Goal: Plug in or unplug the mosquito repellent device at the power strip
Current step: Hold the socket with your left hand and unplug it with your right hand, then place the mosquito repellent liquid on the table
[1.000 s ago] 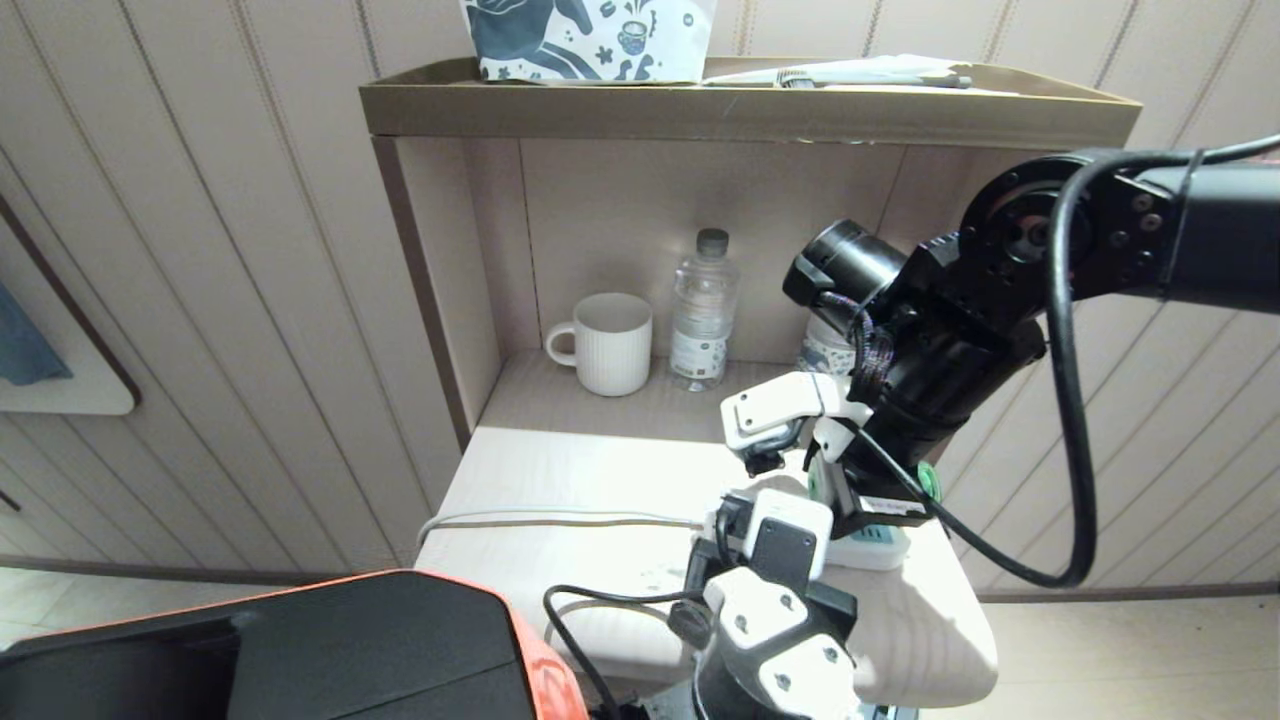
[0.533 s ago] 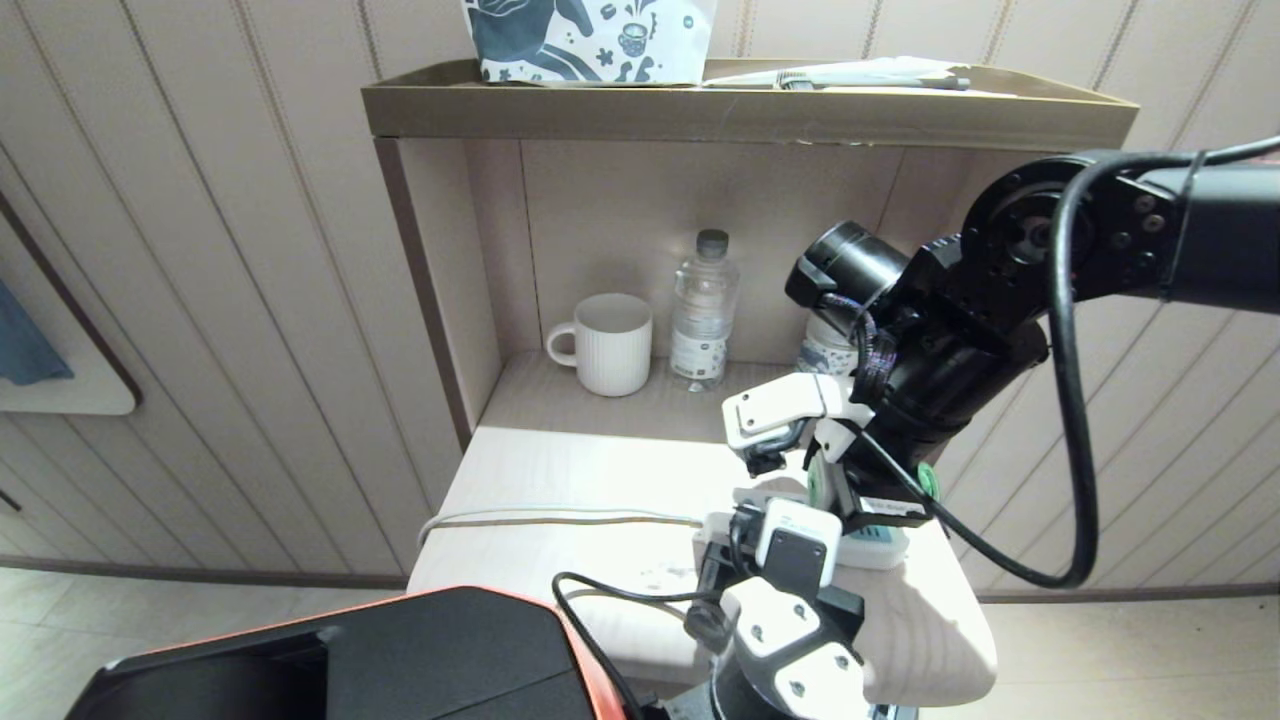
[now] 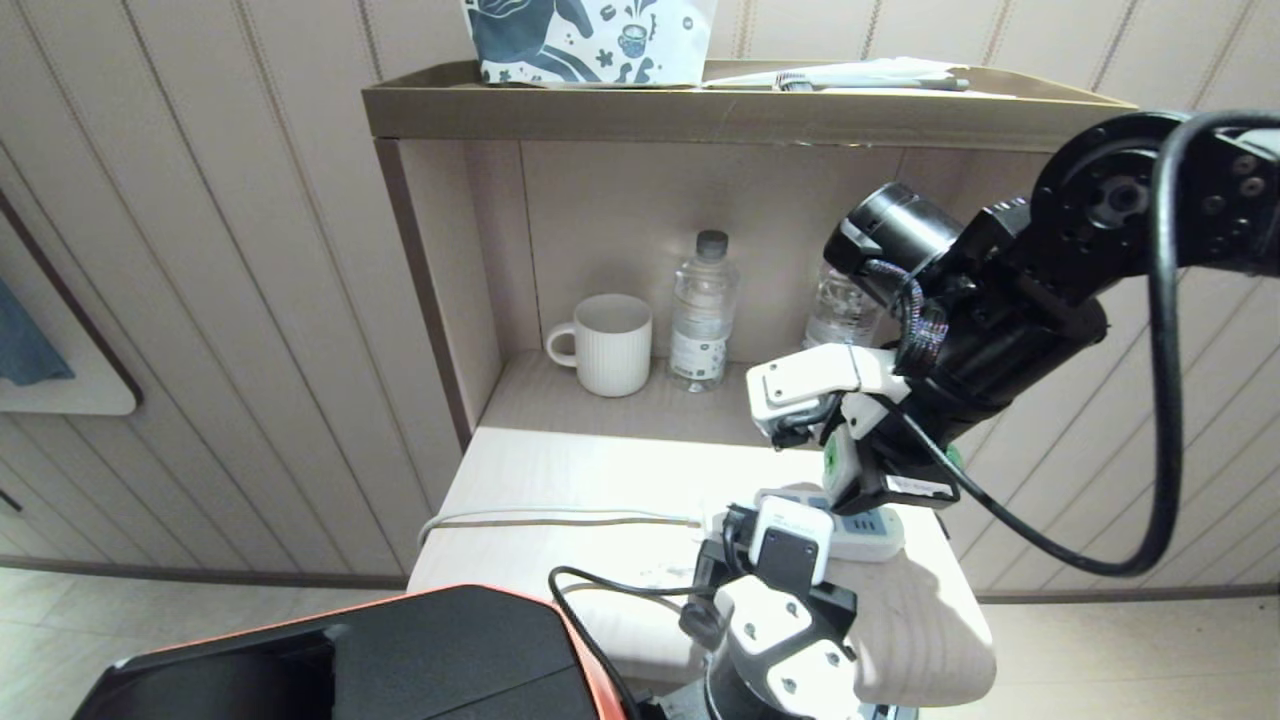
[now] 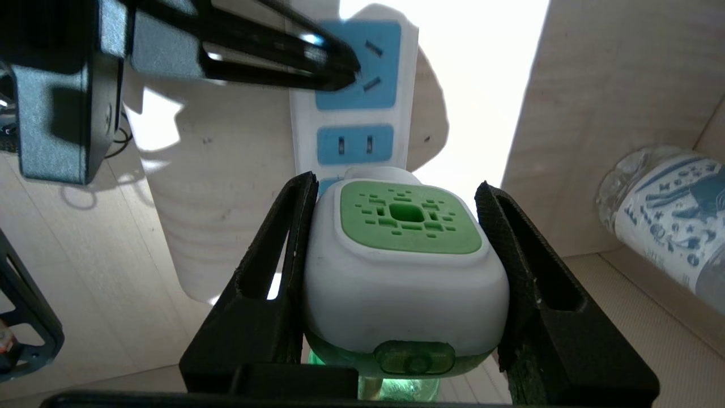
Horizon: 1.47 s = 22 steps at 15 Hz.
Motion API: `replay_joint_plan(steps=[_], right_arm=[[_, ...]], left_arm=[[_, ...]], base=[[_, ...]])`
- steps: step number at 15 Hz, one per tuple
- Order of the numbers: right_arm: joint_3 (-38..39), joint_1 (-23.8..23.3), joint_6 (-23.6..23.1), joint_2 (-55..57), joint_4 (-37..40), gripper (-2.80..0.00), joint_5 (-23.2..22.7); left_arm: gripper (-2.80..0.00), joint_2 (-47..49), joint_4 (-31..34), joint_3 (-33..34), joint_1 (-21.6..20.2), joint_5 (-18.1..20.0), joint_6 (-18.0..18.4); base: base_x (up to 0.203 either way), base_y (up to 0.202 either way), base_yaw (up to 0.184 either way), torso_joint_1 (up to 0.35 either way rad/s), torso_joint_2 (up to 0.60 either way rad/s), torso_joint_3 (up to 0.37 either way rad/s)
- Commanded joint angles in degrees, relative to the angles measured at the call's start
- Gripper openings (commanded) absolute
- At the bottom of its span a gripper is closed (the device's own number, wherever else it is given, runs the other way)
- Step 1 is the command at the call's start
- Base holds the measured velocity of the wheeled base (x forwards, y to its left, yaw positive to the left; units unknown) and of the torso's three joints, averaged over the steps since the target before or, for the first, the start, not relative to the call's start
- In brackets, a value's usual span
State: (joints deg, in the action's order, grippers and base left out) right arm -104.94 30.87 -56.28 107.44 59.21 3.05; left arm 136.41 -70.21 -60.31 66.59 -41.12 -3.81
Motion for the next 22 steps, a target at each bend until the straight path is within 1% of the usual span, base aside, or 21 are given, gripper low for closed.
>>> replay_joint_plan(steps=[1,5,7,8,10,11,12,15,16,18,19,20,21,22], right_arm=[[0.4,0.0,-0.3,-0.9,0.4,-2.8,-0.1],[-0.2,-0.1,-0.2,-1.6,0.3,-2.8,-0.3],[-0.1,-0.2,0.2,-4.2,0.3,-2.8,-0.9],[0.3,-0.2,0.6,-5.1,0.3,-2.8,-1.5],[1.4,0.0,1.4,-7.1,0.3,-2.8,-2.7],[1.6,-0.1,1.9,-7.7,0.2,-2.8,-4.0],[1.9,-0.1,2.2,-8.1,0.2,-2.8,-4.8],[3.8,-0.3,4.4,-10.3,-1.0,-2.8,-6.7],[4.7,-0.4,5.0,-11.1,-2.6,-2.8,-7.2],[7.8,-3.7,5.7,-13.3,-7.4,-2.8,-9.0],[10.2,-6.4,5.9,-15.2,-10.4,-2.8,-11.0],[12.2,-8.1,6.4,-17.0,-12.3,-2.8,-12.6],[13.5,-8.8,6.8,-18.6,-13.0,-2.8,-13.5],[15.1,-9.0,7.2,-19.7,-13.3,-2.8,-14.3]], left_arm=[[-2.8,0.5,0.0,0.0,0.0,-0.3,-0.1],[-2.8,-1.6,0.1,0.5,-0.1,-0.5,0.1],[-2.8,-7.4,0.5,1.9,-0.1,-0.7,0.4],[-2.8,-11.0,0.8,3.8,-0.1,-0.8,0.7],[-2.8,-17.0,1.0,11.7,0.0,-0.9,1.0],[-2.8,-21.0,1.1,15.3,-0.1,-1.0,1.4],[-2.8,-24.7,1.2,17.8,-0.2,-1.1,2.1],[-2.8,-37.2,2.2,21.8,-2.3,-1.9,5.6],[-2.8,-41.6,3.5,23.1,-3.6,-2.3,6.6],[-2.8,-51.6,8.2,26.6,-8.4,-2.2,7.5],[-2.8,-57.9,11.7,28.8,-11.5,-1.6,7.8],[-2.8,-64.5,16.2,30.6,-15.2,-1.1,7.9],[-2.8,-70.8,21.6,31.9,-19.0,-0.8,7.9],[-2.8,-77.6,28.8,33.0,-23.7,-0.5,7.9]], base=[[0.0,0.0,0.0,0.0,0.0,0.0],[0.0,0.0,0.0,0.0,0.0,0.0],[0.0,0.0,0.0,0.0,0.0,0.0],[0.0,0.0,0.0,0.0,0.0,0.0],[0.0,0.0,0.0,0.0,0.0,0.0],[0.0,0.0,0.0,0.0,0.0,0.0],[0.0,0.0,0.0,0.0,0.0,0.0],[0.0,0.0,0.0,0.0,0.0,0.0],[0.0,0.0,0.0,0.0,0.0,0.0],[0.0,0.0,0.0,0.0,0.0,0.0],[0.0,0.0,0.0,0.0,0.0,0.0],[0.0,0.0,0.0,0.0,0.0,0.0],[0.0,0.0,0.0,0.0,0.0,0.0],[0.0,0.0,0.0,0.0,0.0,0.0]])
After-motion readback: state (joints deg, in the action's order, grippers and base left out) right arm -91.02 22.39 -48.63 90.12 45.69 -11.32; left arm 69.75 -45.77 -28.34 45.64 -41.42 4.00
